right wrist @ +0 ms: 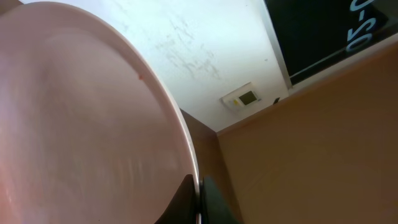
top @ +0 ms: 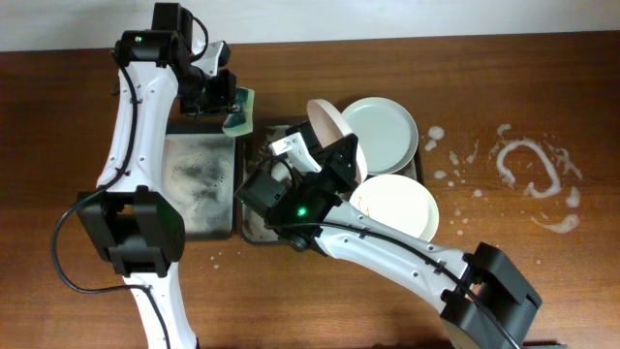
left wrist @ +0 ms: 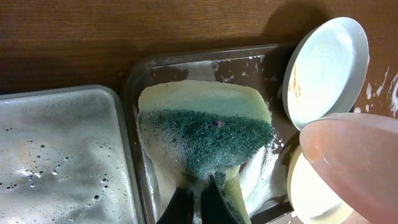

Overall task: Clean dirty plates on tray and stack at the side
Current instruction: 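Lift the white bowl with the right gripper and place it at right side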

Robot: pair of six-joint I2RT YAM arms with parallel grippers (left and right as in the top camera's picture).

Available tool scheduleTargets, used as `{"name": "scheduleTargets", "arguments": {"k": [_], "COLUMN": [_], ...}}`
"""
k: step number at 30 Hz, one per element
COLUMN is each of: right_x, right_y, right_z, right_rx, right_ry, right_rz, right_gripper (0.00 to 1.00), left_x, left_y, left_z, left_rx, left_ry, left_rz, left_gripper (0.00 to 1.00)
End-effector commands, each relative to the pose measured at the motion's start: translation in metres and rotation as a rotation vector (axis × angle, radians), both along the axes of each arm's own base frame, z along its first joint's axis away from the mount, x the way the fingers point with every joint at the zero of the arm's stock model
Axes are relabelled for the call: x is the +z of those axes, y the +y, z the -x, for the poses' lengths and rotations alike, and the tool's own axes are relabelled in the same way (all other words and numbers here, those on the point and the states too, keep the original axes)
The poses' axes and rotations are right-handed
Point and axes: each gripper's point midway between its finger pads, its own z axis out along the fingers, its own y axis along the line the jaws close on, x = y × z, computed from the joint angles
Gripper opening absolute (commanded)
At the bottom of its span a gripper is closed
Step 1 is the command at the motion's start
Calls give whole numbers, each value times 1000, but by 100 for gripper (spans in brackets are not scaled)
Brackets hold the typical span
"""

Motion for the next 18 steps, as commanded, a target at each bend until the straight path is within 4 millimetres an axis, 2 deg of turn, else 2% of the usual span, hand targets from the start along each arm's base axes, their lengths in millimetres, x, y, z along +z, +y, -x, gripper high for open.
{"name": "scheduleTargets", "arguments": {"k": [1,3,6,8,18], "right_x": [14,17,25,22,22], "right_y": [1,6,32,41,41], "right_z": [2,1,3,5,5], "right_rx": [-15,-2,47,82,83], "right_ry": [-39,-2,-22,-9,-9], "right_rz": [39,97,72,58,58], "right_gripper": [4,4,4,4,4], "left_x": [6,6,6,6,6], "left_y": [2,2,2,2,2], "left_z": [-2,-2,-2,-3,-3], "left_rx": [12,12,12,12,12], "left_ry": [-16,-16,-17,-20,-19], "left_rz": [-3,-3,-3,-3,-3], "left_gripper": [1,1,1,1,1]}}
